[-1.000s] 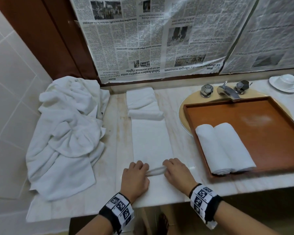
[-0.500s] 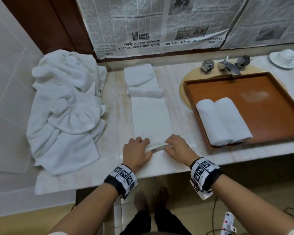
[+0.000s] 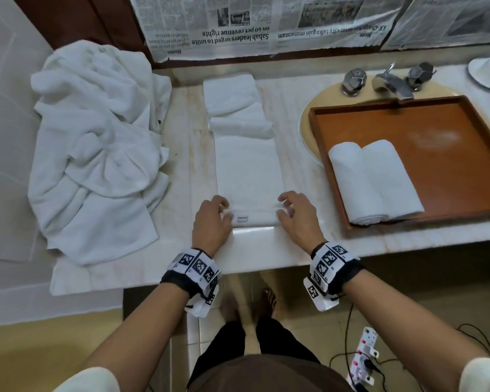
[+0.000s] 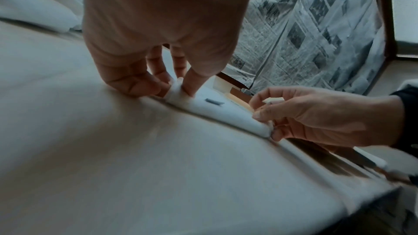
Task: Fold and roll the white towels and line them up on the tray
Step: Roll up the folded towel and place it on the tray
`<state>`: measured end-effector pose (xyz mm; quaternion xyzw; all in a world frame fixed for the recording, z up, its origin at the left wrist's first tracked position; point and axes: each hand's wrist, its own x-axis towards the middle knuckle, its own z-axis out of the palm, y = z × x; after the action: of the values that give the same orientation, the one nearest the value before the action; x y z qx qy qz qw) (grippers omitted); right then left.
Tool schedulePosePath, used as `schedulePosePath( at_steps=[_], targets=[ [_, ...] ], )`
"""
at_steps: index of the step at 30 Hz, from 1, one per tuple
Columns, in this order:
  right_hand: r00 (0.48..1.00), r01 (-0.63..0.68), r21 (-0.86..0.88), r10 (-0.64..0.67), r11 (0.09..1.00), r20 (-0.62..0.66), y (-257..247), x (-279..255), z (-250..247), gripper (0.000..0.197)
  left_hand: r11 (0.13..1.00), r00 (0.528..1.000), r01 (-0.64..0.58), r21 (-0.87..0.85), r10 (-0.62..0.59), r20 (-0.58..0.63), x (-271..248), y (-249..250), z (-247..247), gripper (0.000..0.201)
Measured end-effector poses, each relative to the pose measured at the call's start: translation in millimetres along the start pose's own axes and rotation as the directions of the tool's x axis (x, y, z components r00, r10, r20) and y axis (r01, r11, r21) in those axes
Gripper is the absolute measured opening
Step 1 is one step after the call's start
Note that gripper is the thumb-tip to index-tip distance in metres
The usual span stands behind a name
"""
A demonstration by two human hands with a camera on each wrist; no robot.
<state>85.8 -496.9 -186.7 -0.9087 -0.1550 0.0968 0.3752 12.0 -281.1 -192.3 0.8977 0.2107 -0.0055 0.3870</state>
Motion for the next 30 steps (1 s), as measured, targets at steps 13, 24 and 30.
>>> schedulePosePath(
  at_steps=[13,24,30],
  targets=[
    [0.9,0.436,-0.599,-0.32,0.672,0.296,-1.9,-4.7,1.6,0.013,0.817,0.954,-0.297,0.494,0.272,0.123,-21.3,8.5,7.5,0.037],
    [0.967,0.147,-0.184,-0.101,0.972,0.236,5.5,5.7,-16.5,0.019,0.997,0.995,0.052,0.06,-0.057,0.079,-18.9,10.5,-6.8,0.016],
    [0.951,0.278,-0.406,-0.189,0.871,0.245,9.8,0.2,-13.0,0.022,0.978,0.981,0.188,-0.094,-0.182,0.069,-10.5,8.7,-6.5,0.016]
  ],
)
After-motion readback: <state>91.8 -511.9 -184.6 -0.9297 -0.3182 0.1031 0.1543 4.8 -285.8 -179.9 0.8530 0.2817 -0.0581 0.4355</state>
